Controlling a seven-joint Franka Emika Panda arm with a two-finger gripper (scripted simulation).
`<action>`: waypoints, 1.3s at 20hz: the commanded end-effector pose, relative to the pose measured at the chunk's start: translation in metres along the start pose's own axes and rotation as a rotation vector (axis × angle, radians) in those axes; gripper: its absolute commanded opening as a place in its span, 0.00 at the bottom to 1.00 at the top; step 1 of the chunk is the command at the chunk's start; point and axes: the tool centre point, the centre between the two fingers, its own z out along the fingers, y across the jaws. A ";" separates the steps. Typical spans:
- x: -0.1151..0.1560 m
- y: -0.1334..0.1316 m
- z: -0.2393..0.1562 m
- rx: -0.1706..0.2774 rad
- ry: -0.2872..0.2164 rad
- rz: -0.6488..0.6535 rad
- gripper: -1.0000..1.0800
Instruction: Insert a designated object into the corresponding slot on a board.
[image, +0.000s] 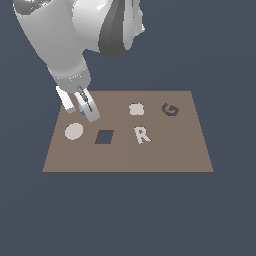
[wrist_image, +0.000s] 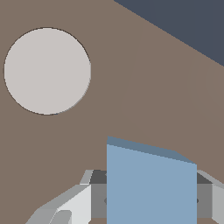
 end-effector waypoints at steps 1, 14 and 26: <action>0.000 0.000 0.001 -0.001 0.000 0.000 0.00; -0.005 -0.016 -0.001 0.000 0.000 0.062 0.00; -0.013 -0.074 -0.006 -0.001 0.000 0.273 0.00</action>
